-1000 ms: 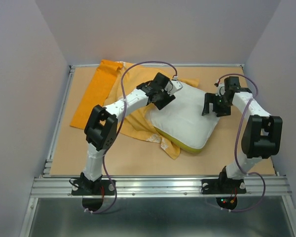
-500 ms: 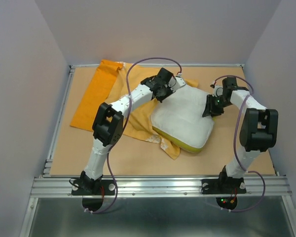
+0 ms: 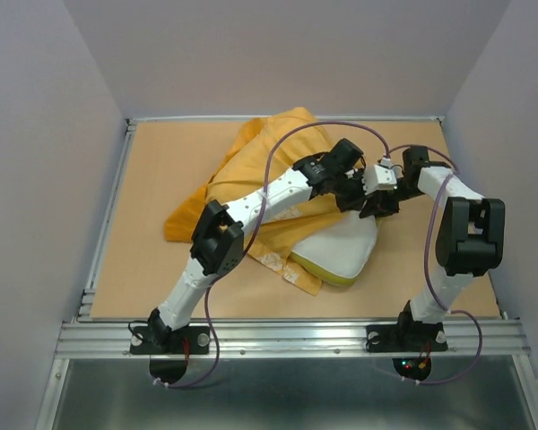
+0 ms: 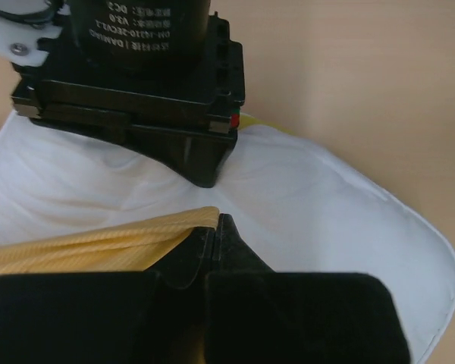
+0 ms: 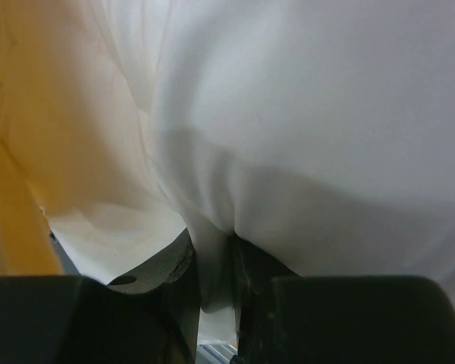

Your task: Put the pillow into the pillowcase

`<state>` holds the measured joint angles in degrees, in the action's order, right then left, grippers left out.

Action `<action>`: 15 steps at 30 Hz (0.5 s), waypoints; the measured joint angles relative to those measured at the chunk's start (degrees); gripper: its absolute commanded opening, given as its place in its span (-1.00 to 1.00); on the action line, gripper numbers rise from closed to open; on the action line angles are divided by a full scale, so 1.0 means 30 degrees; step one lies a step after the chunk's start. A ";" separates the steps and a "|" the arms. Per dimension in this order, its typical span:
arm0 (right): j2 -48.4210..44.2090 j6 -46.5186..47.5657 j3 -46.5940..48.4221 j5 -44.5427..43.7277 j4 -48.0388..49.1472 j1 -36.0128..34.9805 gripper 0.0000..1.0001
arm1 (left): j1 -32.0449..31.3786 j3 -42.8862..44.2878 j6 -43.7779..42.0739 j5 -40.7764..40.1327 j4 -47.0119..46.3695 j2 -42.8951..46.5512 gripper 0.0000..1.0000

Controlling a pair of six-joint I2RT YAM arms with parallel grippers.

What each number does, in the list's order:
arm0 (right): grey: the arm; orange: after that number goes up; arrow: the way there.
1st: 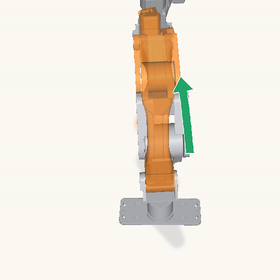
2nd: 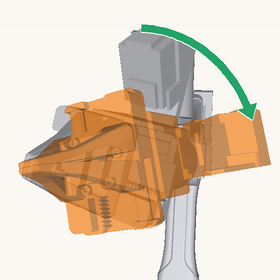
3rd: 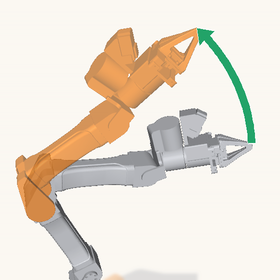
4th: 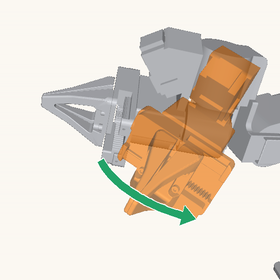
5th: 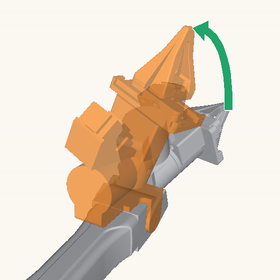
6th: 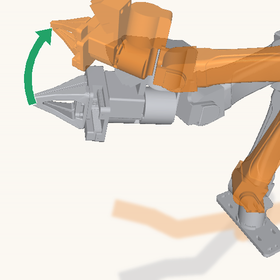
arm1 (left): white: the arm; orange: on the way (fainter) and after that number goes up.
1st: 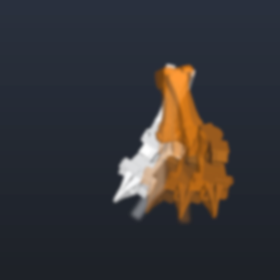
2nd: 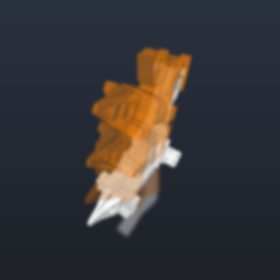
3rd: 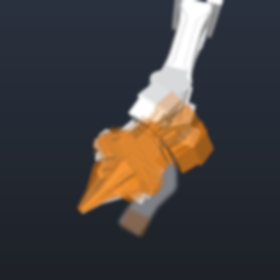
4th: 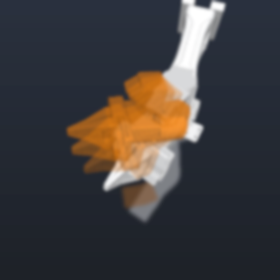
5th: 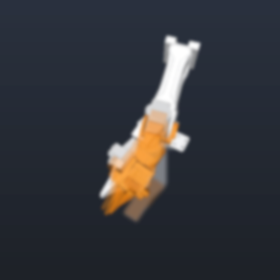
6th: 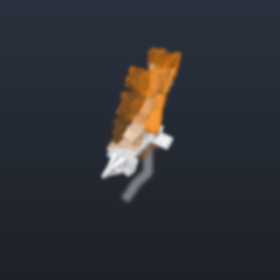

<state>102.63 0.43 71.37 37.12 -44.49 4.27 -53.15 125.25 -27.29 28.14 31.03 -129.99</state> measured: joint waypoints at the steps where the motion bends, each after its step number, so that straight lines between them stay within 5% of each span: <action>1: -0.0095 -0.0036 -0.0138 0.0138 0.0015 -0.0015 -0.85 | 0.0022 -0.0211 0.0029 0.0175 0.0007 0.0007 -0.95; 9: -0.1530 -0.0095 -0.2229 0.1712 0.0364 -0.0211 -0.99 | 0.2710 -0.4109 0.0408 -0.0117 -0.0925 0.0619 -0.79; 15: -0.1887 0.0080 -0.3279 0.3453 0.0517 -0.0612 -0.99 | 0.4393 -0.4386 0.0248 -0.1457 -0.0940 0.1290 -0.17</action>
<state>96.97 0.67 61.54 47.48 -42.94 2.44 -39.97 112.09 -26.55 23.77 28.21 -126.13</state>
